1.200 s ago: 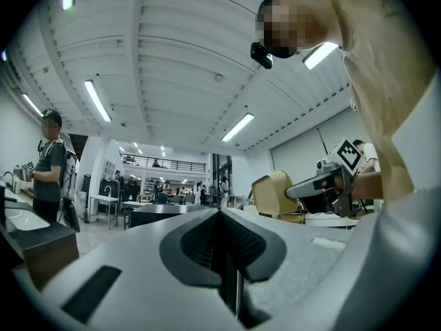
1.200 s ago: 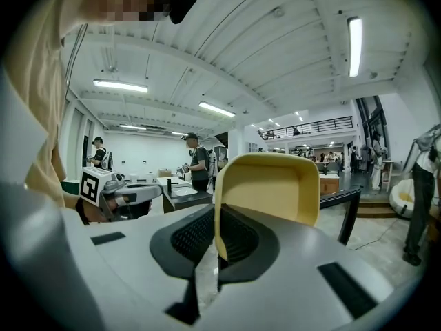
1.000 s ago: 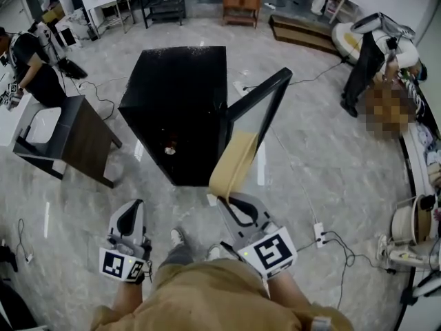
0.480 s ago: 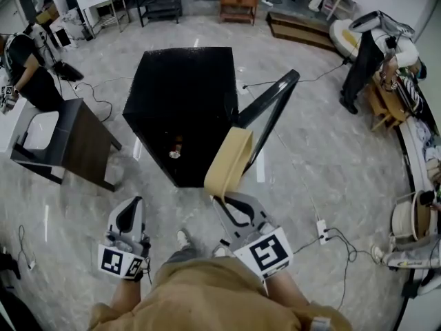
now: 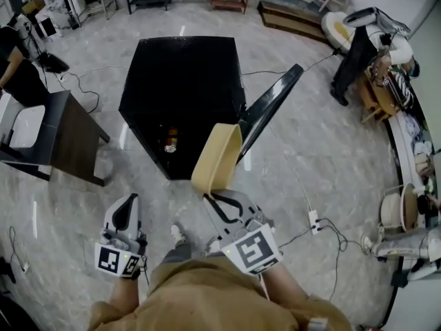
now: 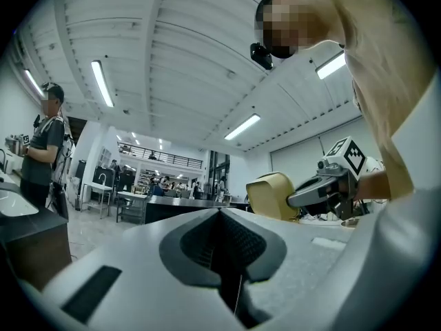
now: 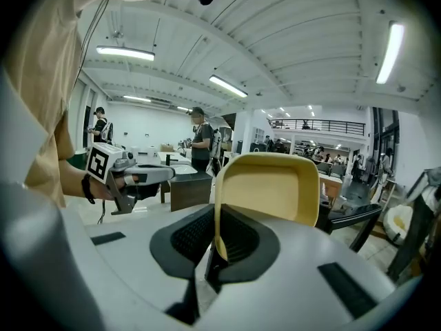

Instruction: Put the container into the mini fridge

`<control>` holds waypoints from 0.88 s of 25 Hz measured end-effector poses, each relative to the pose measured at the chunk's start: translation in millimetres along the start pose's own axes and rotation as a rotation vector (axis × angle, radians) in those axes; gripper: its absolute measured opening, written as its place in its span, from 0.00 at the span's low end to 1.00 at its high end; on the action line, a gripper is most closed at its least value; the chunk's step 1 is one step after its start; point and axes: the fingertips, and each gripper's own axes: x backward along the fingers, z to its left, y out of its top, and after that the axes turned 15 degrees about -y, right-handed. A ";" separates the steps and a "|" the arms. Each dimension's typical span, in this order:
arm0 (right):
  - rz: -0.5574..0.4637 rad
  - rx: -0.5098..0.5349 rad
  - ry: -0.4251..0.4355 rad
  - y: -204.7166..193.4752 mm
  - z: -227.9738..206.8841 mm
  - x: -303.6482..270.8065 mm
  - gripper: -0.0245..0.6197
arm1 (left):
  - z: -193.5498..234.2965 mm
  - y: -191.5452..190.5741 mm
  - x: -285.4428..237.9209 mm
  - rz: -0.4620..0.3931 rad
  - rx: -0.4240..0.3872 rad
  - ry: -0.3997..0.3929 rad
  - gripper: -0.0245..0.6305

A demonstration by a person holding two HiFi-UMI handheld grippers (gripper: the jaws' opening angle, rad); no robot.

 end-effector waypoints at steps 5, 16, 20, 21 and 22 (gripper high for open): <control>0.064 0.069 0.026 -16.5 20.1 -28.2 0.05 | 18.2 -12.3 7.6 -0.004 0.019 0.003 0.04; 0.132 0.216 0.034 -65.1 37.3 -110.1 0.05 | 61.5 -64.3 -1.0 0.030 0.063 -0.013 0.04; 0.147 0.206 0.042 -79.9 38.2 -134.9 0.05 | 76.1 -78.0 -9.8 0.028 0.070 -0.021 0.04; 0.150 0.201 0.041 -82.5 38.0 -140.6 0.05 | 80.4 -79.4 -10.4 0.028 0.071 -0.022 0.04; 0.153 0.195 0.039 -84.5 38.0 -146.6 0.05 | 85.2 -81.0 -10.1 0.031 0.070 -0.022 0.04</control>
